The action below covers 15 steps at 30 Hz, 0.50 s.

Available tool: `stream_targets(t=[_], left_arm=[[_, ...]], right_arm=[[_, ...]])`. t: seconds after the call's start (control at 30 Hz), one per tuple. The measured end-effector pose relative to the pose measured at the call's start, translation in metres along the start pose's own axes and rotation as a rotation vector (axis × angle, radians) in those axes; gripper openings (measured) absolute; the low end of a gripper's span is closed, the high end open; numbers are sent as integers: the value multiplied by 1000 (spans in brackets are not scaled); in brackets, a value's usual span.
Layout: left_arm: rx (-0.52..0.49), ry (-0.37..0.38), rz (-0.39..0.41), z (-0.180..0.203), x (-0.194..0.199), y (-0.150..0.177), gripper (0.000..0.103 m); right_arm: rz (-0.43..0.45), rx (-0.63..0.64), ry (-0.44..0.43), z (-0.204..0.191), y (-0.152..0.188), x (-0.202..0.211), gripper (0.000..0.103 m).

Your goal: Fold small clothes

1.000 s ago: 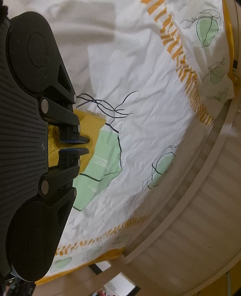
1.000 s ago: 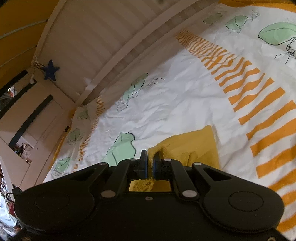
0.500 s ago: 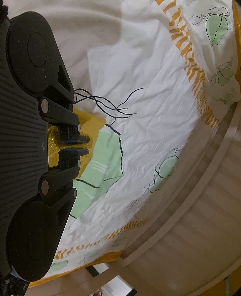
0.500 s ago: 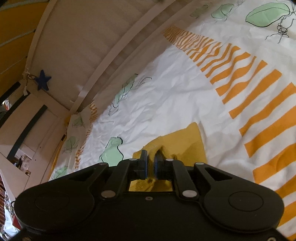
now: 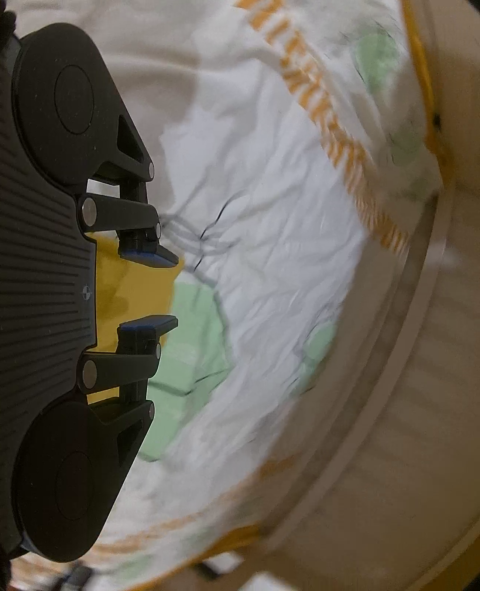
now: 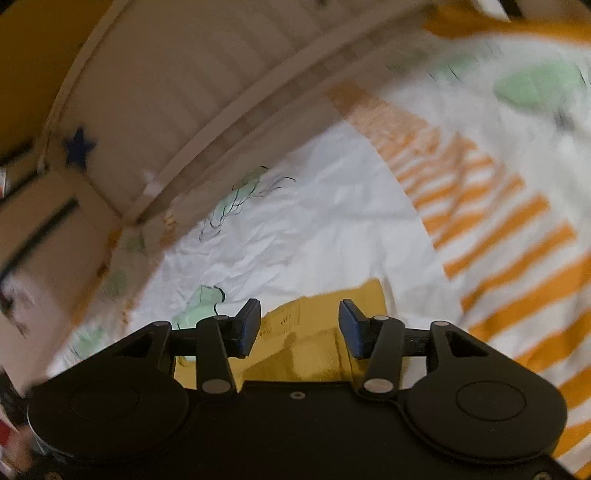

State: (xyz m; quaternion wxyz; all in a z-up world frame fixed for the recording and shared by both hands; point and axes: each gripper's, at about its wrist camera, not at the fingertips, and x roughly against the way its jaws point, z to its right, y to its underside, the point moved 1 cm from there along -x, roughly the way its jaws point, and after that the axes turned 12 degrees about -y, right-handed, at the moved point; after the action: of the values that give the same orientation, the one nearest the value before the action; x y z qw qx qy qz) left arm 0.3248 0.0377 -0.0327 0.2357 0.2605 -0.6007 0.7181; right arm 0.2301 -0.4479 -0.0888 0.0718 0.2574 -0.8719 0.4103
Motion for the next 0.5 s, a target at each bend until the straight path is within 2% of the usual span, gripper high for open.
stream_targets(t=[0.1,0.2,0.33,0.5], left_arm=[[-193,36,-27,33,11,11,27],[-330,51,-24,60,23,30,27],[-409,149,-96,81,35,52,27],[-510,205,-190,92,41,76,27]], right_arm=[[-50,126,-5,-25,1,-4,57],[-116,212,-22,-46,8,-9,57],[-217,290,-46,-65,22,-17,57],[-320,356,-53,-77,38,-26,57]])
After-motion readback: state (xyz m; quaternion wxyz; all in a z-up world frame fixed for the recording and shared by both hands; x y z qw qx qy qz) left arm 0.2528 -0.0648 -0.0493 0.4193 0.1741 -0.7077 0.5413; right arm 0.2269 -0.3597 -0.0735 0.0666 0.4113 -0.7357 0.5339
